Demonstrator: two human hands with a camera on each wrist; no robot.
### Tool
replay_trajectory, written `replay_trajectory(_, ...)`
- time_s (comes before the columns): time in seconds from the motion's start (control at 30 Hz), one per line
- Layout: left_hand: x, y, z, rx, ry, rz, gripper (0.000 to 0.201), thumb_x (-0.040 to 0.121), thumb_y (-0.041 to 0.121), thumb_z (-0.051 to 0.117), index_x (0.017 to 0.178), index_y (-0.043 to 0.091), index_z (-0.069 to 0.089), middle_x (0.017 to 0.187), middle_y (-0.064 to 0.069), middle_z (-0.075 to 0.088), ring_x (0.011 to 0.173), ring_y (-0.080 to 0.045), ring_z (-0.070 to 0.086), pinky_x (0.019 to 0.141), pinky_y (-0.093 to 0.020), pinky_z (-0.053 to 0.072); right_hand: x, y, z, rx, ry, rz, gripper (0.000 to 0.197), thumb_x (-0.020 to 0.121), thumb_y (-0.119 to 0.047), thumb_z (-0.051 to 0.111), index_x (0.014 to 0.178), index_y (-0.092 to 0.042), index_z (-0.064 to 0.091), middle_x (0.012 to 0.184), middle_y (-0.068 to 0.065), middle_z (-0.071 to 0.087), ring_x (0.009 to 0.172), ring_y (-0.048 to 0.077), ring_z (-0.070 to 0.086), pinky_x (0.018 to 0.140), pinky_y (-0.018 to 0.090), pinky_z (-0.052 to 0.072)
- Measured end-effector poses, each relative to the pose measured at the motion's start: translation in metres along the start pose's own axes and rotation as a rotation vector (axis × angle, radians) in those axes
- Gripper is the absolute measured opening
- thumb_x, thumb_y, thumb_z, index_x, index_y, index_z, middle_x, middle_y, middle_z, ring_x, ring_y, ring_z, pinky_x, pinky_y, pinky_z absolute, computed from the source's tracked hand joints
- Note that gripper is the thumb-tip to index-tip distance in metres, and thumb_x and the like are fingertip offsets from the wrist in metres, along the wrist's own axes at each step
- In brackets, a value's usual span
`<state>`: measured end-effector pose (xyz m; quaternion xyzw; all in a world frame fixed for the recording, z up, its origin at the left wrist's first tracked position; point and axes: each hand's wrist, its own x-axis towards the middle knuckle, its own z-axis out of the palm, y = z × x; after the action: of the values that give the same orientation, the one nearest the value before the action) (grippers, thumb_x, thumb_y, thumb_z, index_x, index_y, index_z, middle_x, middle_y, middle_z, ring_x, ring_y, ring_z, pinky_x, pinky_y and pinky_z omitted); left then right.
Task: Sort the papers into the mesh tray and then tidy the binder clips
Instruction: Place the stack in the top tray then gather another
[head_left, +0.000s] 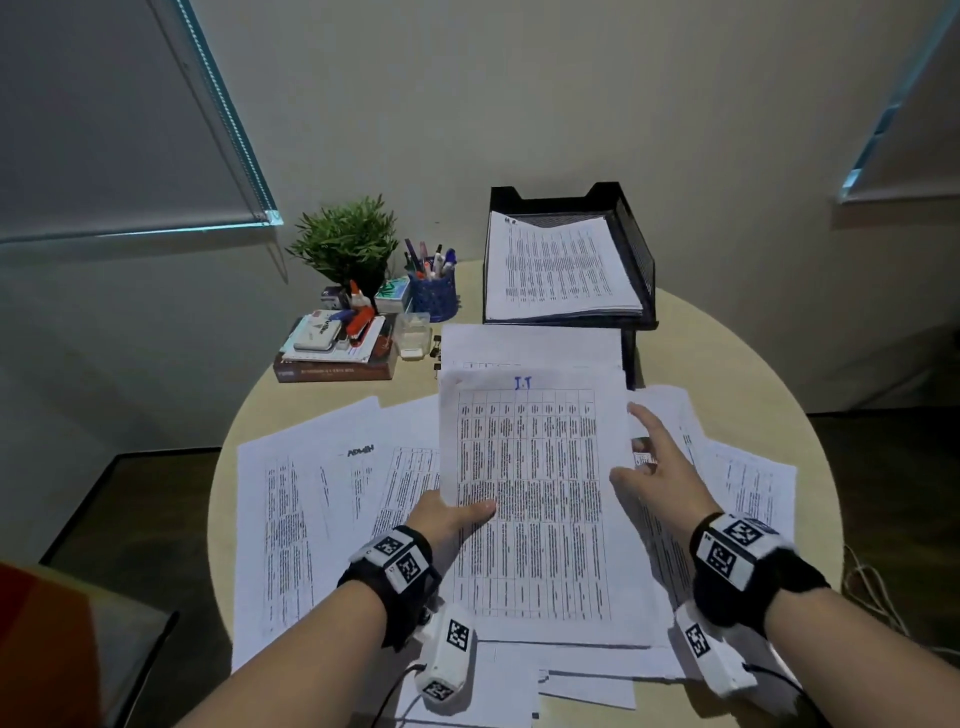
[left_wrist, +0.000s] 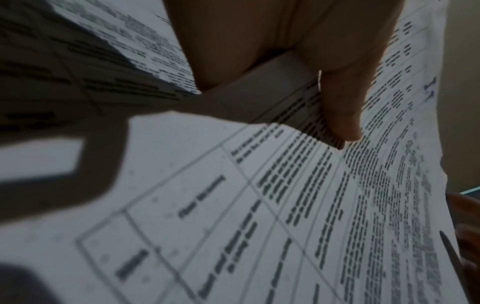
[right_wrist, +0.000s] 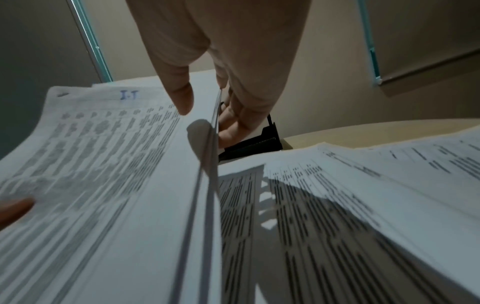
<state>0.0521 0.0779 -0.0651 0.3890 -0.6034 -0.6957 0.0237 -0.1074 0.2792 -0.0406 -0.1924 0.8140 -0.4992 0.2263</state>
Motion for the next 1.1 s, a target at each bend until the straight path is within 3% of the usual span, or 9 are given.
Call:
replay_trajectory(0.17,0.004,-0.002,-0.002,0.066,-0.031,0.013,0.059,0.065,0.037,0.083,0.111,0.008,0.061,0.103,-0.003,0.069,0.104,-0.026,0.061,0.105,-0.045,0.036,0.022,-0.016,-0.016,0.028,0.058,-0.055,0.065,0.086,-0.023,0.066,0.138,-0.044,0.033,0.106,0.002,0.048,0.066,0.018,0.051,0.062,0.026,0.048)
replay_trajectory(0.33,0.022,-0.014,-0.011,0.073,-0.088,-0.01,0.11,0.041,0.052,0.09,0.132,0.009,0.046,0.128,-0.006,0.059,0.122,-0.027,0.053,0.107,-0.05,0.034,0.038,-0.033,-0.035,0.085,0.067,-0.12,0.047,0.083,-0.023,0.07,0.124,-0.036,0.05,0.095,0.003,0.056,0.075,0.019,0.056,0.065,0.03,0.049)
replay_trajectory(0.47,0.001,0.011,0.002,0.042,-0.173,-0.016,0.046,0.073,0.017,0.079,0.113,0.008,0.057,0.105,-0.002,0.067,0.107,-0.02,0.061,0.101,-0.034,0.038,0.045,-0.036,-0.045,0.093,-0.008,-0.124,0.029,0.082,-0.02,0.072,0.109,-0.025,0.061,0.092,0.006,0.063,0.072,0.017,0.058,0.057,0.024,0.046)
replay_trajectory(0.6,0.006,0.008,0.005,0.056,-0.15,-0.014,0.052,0.062,0.032,0.085,0.106,0.018,0.06,0.108,-0.001,0.069,0.107,-0.02,0.06,0.108,-0.045,0.035,0.046,-0.032,-0.047,0.023,0.021,-0.145,0.027,0.077,-0.025,0.076,0.101,-0.024,0.065,0.097,0.003,0.056,0.076,0.013,0.051,0.065,0.02,0.041)
replay_trajectory(0.7,0.013,0.007,0.006,0.059,-0.153,-0.024,0.032,0.07,0.027,0.08,0.095,0.02,0.062,0.101,-0.001,0.069,0.101,-0.018,0.062,0.108,-0.045,0.036,0.04,-0.028,-0.041,-0.065,0.115,-0.2,0.025,0.077,-0.021,0.077,0.097,-0.026,0.063,0.096,-0.003,0.047,0.081,0.007,0.044,0.069,0.014,0.035)
replay_trajectory(0.87,0.025,-0.007,0.004,0.156,-0.083,-0.07,0.11,0.035,0.06,0.086,0.126,0.009,0.052,0.126,-0.009,0.06,0.123,-0.032,0.05,0.106,-0.054,0.035,0.028,-0.002,-0.019,0.184,-0.069,0.044,0.014,0.079,-0.014,0.074,0.088,-0.004,0.07,0.084,0.009,0.07,0.069,0.019,0.064,0.058,0.021,0.048)
replay_trajectory(0.93,0.018,0.001,0.009,0.115,-0.046,-0.097,0.114,0.046,0.053,0.086,0.137,0.003,0.038,0.137,-0.01,0.05,0.128,-0.034,0.043,0.104,-0.053,0.035,0.029,0.013,-0.009,0.25,-0.092,0.129,0.02,0.082,-0.014,0.071,0.093,0.003,0.069,0.087,0.016,0.069,0.076,0.026,0.064,0.068,0.031,0.05)
replay_trajectory(1.0,0.017,0.007,0.013,0.027,0.004,-0.068,0.088,0.067,0.03,0.082,0.136,-0.001,0.037,0.136,-0.006,0.047,0.128,-0.033,0.043,0.106,-0.048,0.033,0.029,0.022,-0.001,0.286,-0.089,0.161,0.027,0.084,-0.019,0.07,0.095,0.005,0.066,0.083,0.017,0.064,0.075,0.025,0.059,0.07,0.036,0.045)
replay_trajectory(1.1,0.023,0.012,0.009,-0.02,0.057,0.045,0.077,0.066,0.009,0.082,0.132,0.006,0.043,0.134,-0.013,0.052,0.12,-0.027,0.051,0.106,-0.044,0.038,0.031,0.024,0.003,0.325,-0.096,0.193,0.025,0.083,-0.022,0.07,0.097,-0.001,0.068,0.088,0.024,0.068,0.078,0.03,0.062,0.078,0.048,0.051)
